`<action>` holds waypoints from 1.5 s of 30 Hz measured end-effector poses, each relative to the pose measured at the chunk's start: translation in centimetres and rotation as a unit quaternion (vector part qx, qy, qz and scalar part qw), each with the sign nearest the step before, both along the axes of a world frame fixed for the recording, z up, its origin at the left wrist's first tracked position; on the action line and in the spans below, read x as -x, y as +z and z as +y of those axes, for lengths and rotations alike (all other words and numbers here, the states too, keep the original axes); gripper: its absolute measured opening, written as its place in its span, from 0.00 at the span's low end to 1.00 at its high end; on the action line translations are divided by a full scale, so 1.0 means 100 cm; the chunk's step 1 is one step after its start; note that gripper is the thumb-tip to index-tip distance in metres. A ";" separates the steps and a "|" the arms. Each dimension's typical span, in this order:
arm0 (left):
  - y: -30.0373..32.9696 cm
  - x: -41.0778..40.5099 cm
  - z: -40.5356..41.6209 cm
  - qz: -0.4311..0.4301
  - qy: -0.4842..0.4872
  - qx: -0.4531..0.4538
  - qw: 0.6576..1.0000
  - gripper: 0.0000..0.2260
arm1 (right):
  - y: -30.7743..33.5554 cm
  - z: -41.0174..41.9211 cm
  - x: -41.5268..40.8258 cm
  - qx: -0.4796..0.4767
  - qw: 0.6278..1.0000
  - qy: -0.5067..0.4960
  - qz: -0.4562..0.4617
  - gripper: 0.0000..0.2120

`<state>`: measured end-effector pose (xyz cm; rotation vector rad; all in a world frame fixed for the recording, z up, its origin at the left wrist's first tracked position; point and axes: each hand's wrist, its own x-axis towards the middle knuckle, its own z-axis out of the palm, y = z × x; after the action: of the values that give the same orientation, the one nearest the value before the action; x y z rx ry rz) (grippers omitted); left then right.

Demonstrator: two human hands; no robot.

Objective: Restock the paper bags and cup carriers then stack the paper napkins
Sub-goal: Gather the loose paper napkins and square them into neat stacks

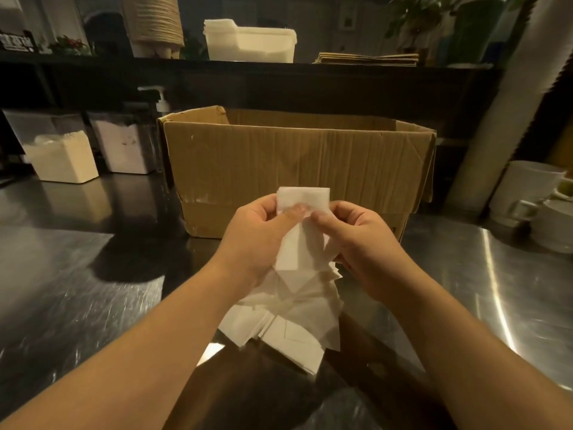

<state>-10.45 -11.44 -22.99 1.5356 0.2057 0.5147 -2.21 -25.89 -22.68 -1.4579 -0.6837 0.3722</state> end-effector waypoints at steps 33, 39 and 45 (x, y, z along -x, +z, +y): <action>0.001 -0.003 0.000 0.110 -0.205 0.154 0.960 0.32 | 0.001 0.002 0.003 0.045 0.982 -0.090 -0.162 0.03; -0.002 0.000 0.002 0.092 -0.231 0.138 0.959 0.25 | 0.006 -0.004 0.006 0.065 0.990 -0.069 -0.108 0.06; -0.001 0.004 0.004 0.139 -0.253 0.174 0.942 0.22 | 0.009 -0.005 0.008 -0.008 0.999 -0.039 -0.008 0.07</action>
<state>-10.81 -11.06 -23.14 1.2420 0.1026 -0.1450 -2.96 -26.39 -21.77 -1.4695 -0.6393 0.2944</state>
